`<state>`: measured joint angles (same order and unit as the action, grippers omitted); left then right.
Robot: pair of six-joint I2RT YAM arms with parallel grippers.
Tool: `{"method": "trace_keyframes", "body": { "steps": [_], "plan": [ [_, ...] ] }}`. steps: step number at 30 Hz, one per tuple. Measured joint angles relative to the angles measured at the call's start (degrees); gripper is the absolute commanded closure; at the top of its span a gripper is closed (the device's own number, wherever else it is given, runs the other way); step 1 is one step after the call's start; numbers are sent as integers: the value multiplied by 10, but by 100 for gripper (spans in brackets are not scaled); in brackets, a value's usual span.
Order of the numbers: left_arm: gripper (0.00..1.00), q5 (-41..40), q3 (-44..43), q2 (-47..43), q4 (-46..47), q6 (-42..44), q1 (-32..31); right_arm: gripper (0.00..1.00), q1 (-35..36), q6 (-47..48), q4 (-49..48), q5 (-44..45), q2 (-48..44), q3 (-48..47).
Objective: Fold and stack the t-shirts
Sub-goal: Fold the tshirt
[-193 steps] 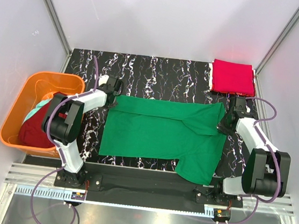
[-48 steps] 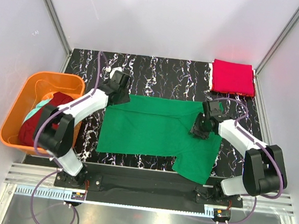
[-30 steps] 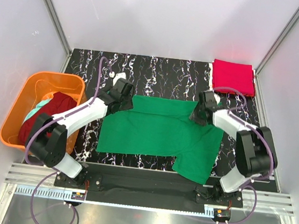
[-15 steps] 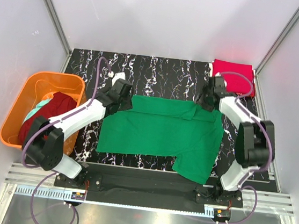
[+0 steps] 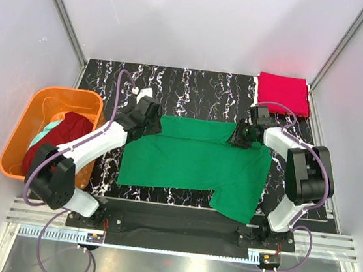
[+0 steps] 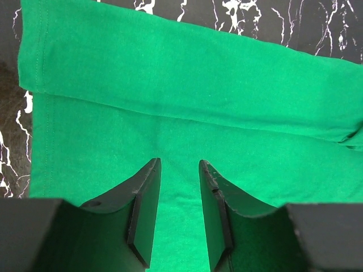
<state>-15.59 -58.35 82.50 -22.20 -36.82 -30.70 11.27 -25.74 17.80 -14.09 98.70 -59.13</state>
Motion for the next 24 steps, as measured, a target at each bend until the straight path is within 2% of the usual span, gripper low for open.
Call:
{"method": "trace_keyframes", "body": {
  "steps": [4,10,16,21,24],
  "plan": [
    [61,0,0,-3,0,0,0,62,0,-1,-9,-4,8,3],
    [61,0,0,-4,0,0,0,55,0,-5,-22,1,13,4],
    [61,0,0,-4,-2,3,0,56,0,-11,-24,11,28,4],
    [61,0,0,-4,-2,3,0,61,0,-12,-31,14,35,4],
    [61,0,0,-4,-2,3,0,78,0,-13,-32,15,36,4]
  ]
}}
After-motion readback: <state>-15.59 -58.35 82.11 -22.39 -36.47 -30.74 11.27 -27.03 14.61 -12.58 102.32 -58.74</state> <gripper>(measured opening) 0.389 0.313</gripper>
